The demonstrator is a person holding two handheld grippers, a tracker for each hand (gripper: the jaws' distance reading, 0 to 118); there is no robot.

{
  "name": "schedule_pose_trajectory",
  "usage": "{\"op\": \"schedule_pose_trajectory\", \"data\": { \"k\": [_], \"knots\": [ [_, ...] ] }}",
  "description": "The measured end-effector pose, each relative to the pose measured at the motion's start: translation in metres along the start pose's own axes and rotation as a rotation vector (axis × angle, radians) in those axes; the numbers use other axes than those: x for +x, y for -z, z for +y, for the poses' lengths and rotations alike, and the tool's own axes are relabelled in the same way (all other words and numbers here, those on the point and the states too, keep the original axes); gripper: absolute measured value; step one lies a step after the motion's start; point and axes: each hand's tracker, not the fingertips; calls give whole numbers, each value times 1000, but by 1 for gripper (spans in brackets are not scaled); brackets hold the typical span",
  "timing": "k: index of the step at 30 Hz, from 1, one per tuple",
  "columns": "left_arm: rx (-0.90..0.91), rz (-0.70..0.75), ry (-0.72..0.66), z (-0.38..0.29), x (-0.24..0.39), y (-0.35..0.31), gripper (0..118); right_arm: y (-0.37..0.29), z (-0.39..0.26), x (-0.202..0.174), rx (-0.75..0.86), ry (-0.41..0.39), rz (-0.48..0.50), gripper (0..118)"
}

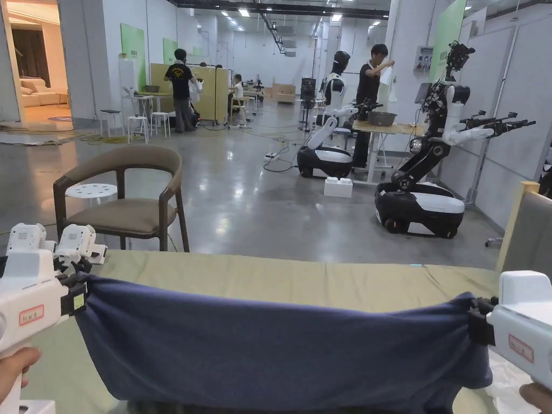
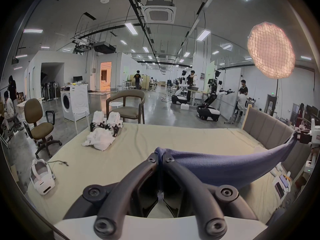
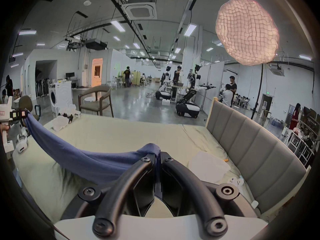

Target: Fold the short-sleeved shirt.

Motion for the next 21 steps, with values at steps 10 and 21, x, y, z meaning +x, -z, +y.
{"op": "schedule_pose_trajectory", "data": {
  "k": [10, 21],
  "knots": [
    [-177, 19, -24, -126, -16, -80, 0, -53, -124, -30, -214, -64, 18, 3],
    [-484, 49, -14, -249, -39, -90, 1, -59, -231, -45, -479, -72, 54, 4]
  ]
}}
